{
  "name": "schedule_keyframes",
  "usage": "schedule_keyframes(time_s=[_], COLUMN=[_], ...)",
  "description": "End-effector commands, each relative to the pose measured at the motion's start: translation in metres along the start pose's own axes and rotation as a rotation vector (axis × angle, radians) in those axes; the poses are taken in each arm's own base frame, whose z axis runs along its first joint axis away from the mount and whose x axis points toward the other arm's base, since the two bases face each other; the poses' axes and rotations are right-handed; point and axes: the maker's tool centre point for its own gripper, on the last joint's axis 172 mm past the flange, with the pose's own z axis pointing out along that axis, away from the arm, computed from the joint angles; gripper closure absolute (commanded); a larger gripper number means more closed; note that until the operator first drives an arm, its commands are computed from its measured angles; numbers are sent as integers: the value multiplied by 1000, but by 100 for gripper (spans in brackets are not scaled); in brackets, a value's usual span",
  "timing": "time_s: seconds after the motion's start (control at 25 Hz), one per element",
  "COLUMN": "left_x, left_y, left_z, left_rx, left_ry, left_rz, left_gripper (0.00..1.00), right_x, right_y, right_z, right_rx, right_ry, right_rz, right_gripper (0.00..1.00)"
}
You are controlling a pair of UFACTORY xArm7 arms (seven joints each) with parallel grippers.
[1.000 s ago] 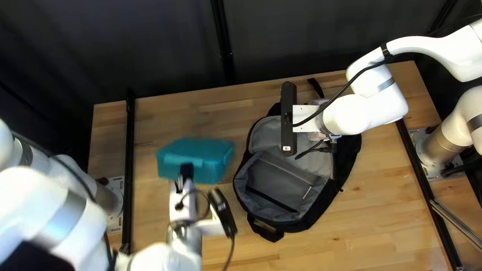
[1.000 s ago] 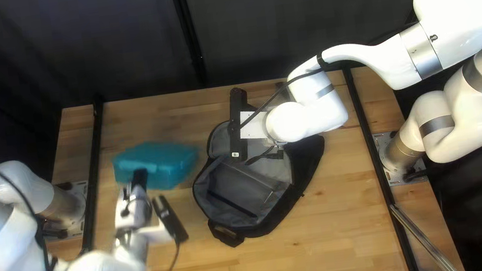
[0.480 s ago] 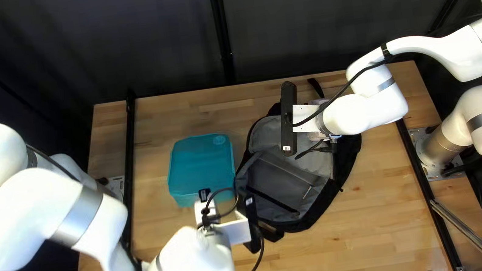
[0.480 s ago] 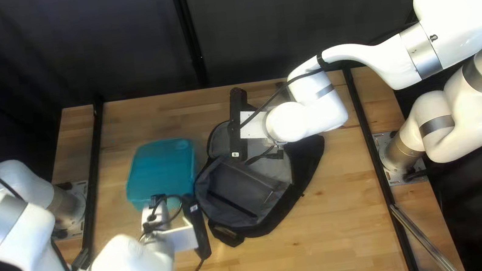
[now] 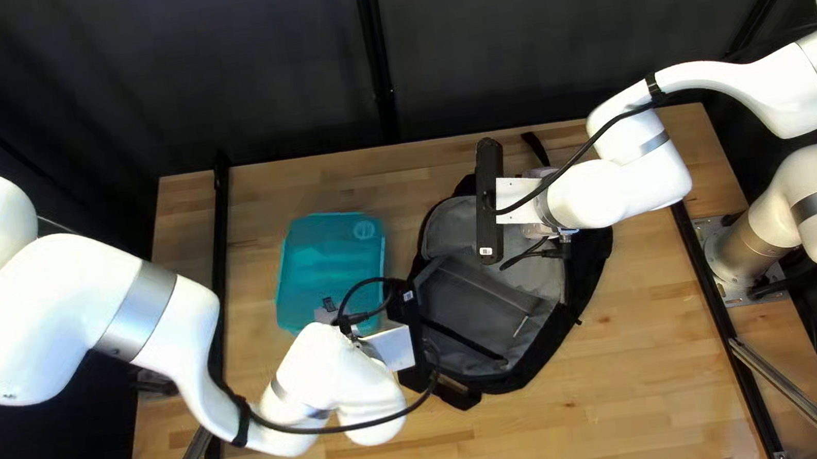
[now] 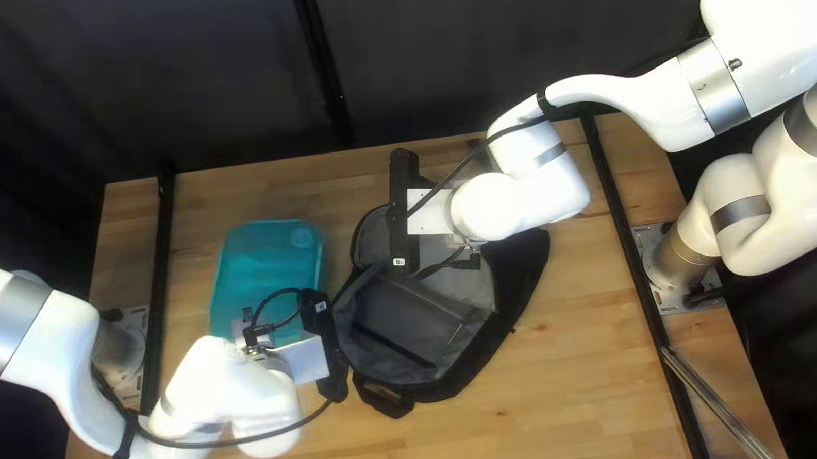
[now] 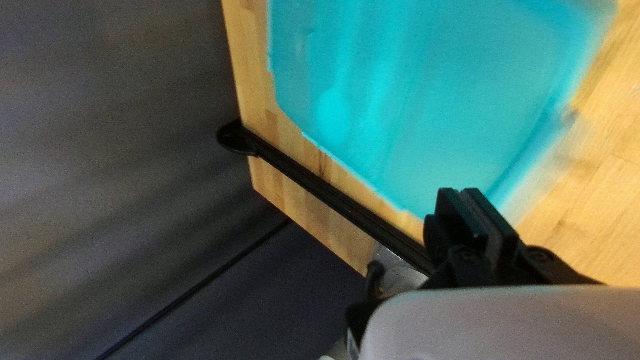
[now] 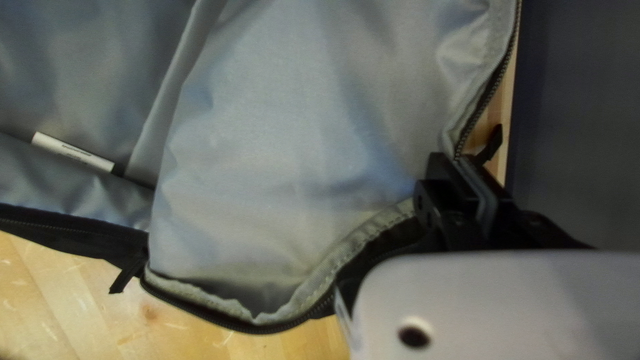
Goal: Remove a lunch box from a kids backpack
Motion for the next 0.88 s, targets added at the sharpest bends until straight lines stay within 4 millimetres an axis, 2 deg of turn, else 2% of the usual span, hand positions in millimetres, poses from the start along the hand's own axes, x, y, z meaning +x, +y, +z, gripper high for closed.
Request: schedule_keyframes(time_s=[0.04, 0.24, 0.28, 0.48, 0.68, 0.76, 0.8, 0.84, 0.88], left_x=[-4, -8, -8, -9, -14, -27, -30, -43, -49], left_y=[10, 3, 2, -18, -39, -54, -58, -73, -81], left_z=[-3, -33, -35, -80, -139, -169, -174, -192, -199], left_rx=[-11, -15, -16, -71, -147, -171, -177, -191, -195], left_ry=[10, 32, 35, 72, 122, 153, 161, 178, 183], left_rz=[-7, 7, 9, 48, 114, 129, 132, 139, 142], left_gripper=[32, 18, 0, 0, 0, 0, 0, 0, 0], right_x=[0, 0, 0, 0, 0, 0, 0, 0, 0], right_y=[0, 0, 0, 0, 0, 0, 0, 0, 0], right_z=[0, 0, 0, 0, 0, 0, 0, 0, 0], right_rx=[0, 0, 0, 0, 0, 0, 0, 0, 0], right_ry=[0, 0, 0, 0, 0, 0, 0, 0, 0], right_rz=[0, 0, 0, 0, 0, 0, 0, 0, 0], right_gripper=[100, 100, 100, 100, 100, 100, 100, 100, 100])
